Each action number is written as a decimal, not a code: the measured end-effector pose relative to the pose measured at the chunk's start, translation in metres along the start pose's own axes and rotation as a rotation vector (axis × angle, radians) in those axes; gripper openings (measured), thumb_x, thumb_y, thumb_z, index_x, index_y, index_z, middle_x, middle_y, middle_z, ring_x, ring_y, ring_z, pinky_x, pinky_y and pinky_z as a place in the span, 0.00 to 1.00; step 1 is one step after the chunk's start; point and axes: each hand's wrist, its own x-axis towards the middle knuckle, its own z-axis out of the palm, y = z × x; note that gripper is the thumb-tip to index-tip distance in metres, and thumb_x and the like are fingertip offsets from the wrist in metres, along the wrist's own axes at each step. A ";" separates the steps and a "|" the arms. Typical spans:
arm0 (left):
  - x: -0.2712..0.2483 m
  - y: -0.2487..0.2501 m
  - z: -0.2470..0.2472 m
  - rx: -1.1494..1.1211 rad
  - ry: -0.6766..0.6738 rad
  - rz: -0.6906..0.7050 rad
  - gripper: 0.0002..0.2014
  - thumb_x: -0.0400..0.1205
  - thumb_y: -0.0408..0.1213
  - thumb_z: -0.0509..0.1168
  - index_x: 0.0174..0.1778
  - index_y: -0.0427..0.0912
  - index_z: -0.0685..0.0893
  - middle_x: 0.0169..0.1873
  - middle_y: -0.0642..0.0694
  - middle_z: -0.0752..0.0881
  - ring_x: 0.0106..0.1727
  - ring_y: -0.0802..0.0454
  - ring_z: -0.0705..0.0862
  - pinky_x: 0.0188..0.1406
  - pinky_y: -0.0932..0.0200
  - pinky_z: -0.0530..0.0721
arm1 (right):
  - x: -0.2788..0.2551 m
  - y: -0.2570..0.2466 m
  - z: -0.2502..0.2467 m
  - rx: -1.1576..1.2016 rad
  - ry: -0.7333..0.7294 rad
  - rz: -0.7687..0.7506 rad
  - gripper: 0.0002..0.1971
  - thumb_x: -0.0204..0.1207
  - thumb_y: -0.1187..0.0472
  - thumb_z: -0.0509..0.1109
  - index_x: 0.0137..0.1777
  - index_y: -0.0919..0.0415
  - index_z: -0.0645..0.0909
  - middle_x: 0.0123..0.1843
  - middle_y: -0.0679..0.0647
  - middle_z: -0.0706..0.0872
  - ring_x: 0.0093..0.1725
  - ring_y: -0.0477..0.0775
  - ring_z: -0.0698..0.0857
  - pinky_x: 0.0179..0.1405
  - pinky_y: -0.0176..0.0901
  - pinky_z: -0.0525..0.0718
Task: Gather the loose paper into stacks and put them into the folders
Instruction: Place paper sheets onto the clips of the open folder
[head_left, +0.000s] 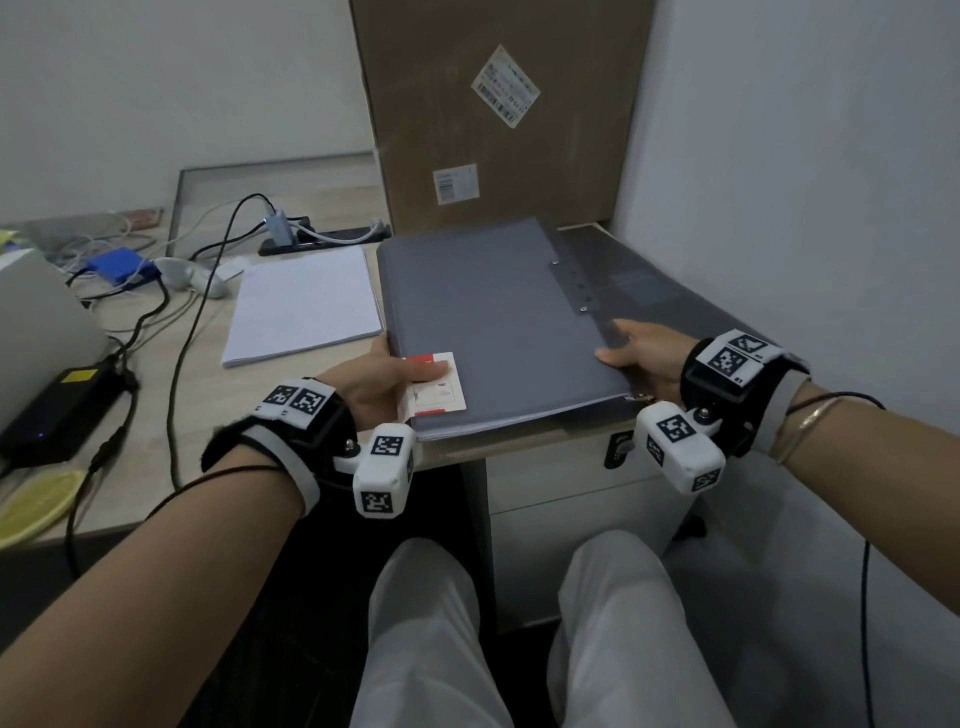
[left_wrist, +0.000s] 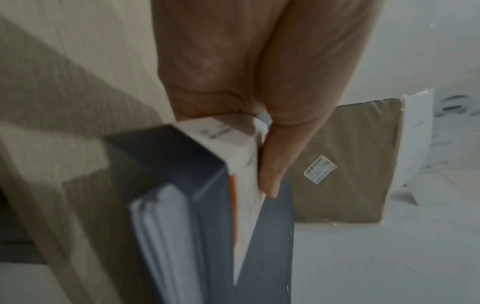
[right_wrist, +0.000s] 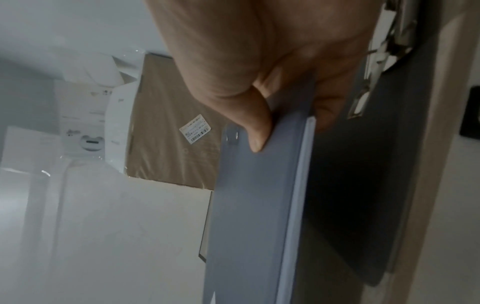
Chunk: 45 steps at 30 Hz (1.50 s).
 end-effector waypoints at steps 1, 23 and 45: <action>0.001 0.000 0.001 0.000 0.012 0.036 0.33 0.76 0.18 0.67 0.74 0.45 0.67 0.62 0.38 0.85 0.50 0.39 0.89 0.42 0.39 0.90 | 0.000 -0.001 -0.001 -0.015 -0.013 -0.007 0.15 0.82 0.72 0.59 0.65 0.60 0.75 0.57 0.58 0.84 0.54 0.58 0.84 0.54 0.49 0.84; 0.005 0.010 0.007 -0.114 -0.029 0.328 0.35 0.78 0.14 0.61 0.77 0.46 0.65 0.66 0.41 0.83 0.56 0.41 0.87 0.40 0.48 0.90 | -0.022 0.041 -0.133 -0.476 0.716 0.376 0.28 0.75 0.53 0.71 0.71 0.70 0.73 0.70 0.68 0.78 0.68 0.67 0.78 0.57 0.47 0.75; -0.006 0.018 -0.004 -0.097 0.005 0.368 0.35 0.77 0.16 0.62 0.77 0.47 0.65 0.66 0.42 0.83 0.53 0.43 0.90 0.41 0.49 0.90 | -0.019 0.024 -0.094 0.222 0.575 0.173 0.18 0.80 0.74 0.59 0.68 0.65 0.75 0.19 0.56 0.85 0.15 0.42 0.82 0.12 0.25 0.74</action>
